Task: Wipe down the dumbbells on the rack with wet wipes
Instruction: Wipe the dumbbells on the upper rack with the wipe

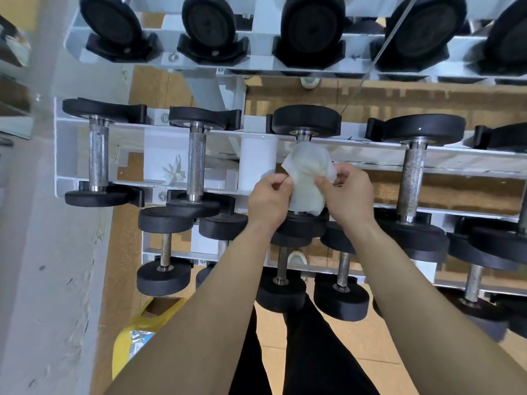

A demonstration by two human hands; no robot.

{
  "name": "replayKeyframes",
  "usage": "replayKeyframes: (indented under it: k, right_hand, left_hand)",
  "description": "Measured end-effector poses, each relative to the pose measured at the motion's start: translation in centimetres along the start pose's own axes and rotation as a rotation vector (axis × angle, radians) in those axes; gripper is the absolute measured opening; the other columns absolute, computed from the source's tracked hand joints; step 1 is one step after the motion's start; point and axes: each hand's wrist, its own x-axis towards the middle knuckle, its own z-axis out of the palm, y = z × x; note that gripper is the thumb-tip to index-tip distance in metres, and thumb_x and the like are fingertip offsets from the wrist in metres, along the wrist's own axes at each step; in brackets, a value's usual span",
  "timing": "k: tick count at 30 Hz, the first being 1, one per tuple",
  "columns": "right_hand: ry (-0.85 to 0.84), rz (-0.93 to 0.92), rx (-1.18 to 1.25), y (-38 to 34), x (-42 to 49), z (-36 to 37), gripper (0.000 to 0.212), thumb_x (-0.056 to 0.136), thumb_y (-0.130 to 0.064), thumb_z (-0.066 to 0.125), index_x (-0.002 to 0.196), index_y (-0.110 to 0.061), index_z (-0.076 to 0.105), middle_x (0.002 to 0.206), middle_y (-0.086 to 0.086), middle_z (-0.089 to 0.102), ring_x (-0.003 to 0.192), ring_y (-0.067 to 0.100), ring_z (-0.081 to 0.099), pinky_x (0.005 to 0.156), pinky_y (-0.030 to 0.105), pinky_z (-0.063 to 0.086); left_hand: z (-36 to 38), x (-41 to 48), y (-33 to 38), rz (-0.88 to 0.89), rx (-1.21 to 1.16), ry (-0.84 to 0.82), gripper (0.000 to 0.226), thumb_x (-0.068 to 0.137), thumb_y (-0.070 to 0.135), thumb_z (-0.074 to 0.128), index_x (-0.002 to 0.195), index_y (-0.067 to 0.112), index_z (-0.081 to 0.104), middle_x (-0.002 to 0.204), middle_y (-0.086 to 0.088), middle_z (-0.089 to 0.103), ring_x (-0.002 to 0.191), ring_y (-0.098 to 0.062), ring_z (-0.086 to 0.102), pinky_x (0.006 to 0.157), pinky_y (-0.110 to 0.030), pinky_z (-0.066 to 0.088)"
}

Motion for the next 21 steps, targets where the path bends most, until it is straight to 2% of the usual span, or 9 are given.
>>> replayKeyframes:
  k: [2,4,6,8,10,12,14,17,21]
  right_hand:
    - [0.013,0.023,0.010,0.0,0.5,-0.3,0.010,0.090,-0.023,0.074,0.094,-0.017,0.068,0.092,0.000,0.070,0.087,0.020,0.066,0.072,0.036,0.056]
    - [0.007,0.063,-0.055,0.4,1.3,-0.8,0.011,0.093,-0.023,0.072,0.099,-0.016,0.066,0.096,0.000,0.068,0.087,0.019,0.063,0.061,0.023,0.045]
    - [0.003,0.083,-0.144,0.8,2.1,-1.4,0.016,0.094,-0.024,0.070,0.104,-0.012,0.065,0.097,0.004,0.065,0.088,0.022,0.061,0.060,0.025,0.037]
    - [-0.005,0.079,-0.210,0.9,2.5,-2.0,0.019,0.093,-0.025,0.070,0.104,-0.011,0.062,0.095,0.004,0.063,0.088,0.024,0.058,0.067,0.026,0.036]
    - [-0.011,0.060,-0.211,0.6,2.4,-2.1,0.017,0.093,-0.025,0.070,0.100,-0.015,0.059,0.089,-0.001,0.060,0.084,0.022,0.057,0.064,0.028,0.038]
    - [-0.047,0.042,-0.046,0.5,2.2,-1.9,0.011,0.092,-0.026,0.071,0.098,-0.019,0.064,0.085,-0.004,0.066,0.083,0.023,0.066,0.062,0.030,0.050]
    - [-0.087,0.053,0.145,0.1,1.7,-1.6,0.004,0.093,-0.029,0.071,0.096,-0.028,0.068,0.090,-0.003,0.073,0.087,0.021,0.071,0.074,0.038,0.059]
    - [-0.105,0.010,0.192,0.1,1.5,-0.6,0.010,0.100,-0.032,0.063,0.099,-0.025,0.070,0.093,0.002,0.074,0.089,0.022,0.070,0.082,0.043,0.057]
    - [-0.070,-0.007,0.128,0.4,2.2,1.3,0.029,0.105,-0.038,0.050,0.093,-0.015,0.065,0.082,-0.002,0.065,0.077,0.017,0.060,0.069,0.032,0.045]
  left_hand:
    - [-0.1,0.0,0.4,-0.001,0.005,-0.014,0.030,0.099,0.034,0.062,0.126,0.020,0.063,0.108,0.006,0.064,0.106,-0.016,0.062,0.097,-0.030,0.048]
    - [-0.1,0.2,0.7,0.022,0.029,-0.036,0.040,0.097,0.034,0.065,0.134,0.019,0.059,0.109,0.006,0.062,0.105,-0.016,0.061,0.099,-0.031,0.049]
    - [0.1,0.4,0.9,0.077,0.067,-0.030,0.034,0.094,0.033,0.071,0.124,0.019,0.065,0.097,0.007,0.062,0.097,-0.017,0.063,0.096,-0.033,0.052]
    - [0.3,0.4,1.2,0.146,0.132,0.050,0.015,0.089,0.034,0.076,0.096,0.023,0.069,0.081,0.010,0.062,0.084,-0.015,0.064,0.081,-0.030,0.053]
    - [0.3,0.2,1.2,0.173,0.182,0.137,0.017,0.089,0.038,0.076,0.083,0.026,0.065,0.072,0.013,0.061,0.074,-0.010,0.062,0.069,-0.028,0.049]
    - [0.2,0.0,1.2,0.178,0.218,0.187,0.020,0.094,0.040,0.068,0.080,0.027,0.064,0.073,0.013,0.064,0.072,-0.011,0.062,0.066,-0.029,0.049]
    - [0.0,0.6,1.1,0.168,0.287,0.238,0.022,0.097,0.038,0.059,0.077,0.029,0.058,0.081,0.009,0.069,0.076,-0.018,0.065,0.065,-0.031,0.051]
    - [-0.8,2.1,1.1,0.086,0.459,0.321,0.024,0.094,0.035,0.053,0.072,0.027,0.050,0.076,0.007,0.064,0.078,-0.023,0.063,0.061,-0.028,0.046]
    - [-1.8,4.0,1.7,0.141,0.668,0.298,0.018,0.091,0.037,0.054,0.080,0.024,0.060,0.081,0.002,0.066,0.079,-0.027,0.063,0.063,-0.031,0.043]
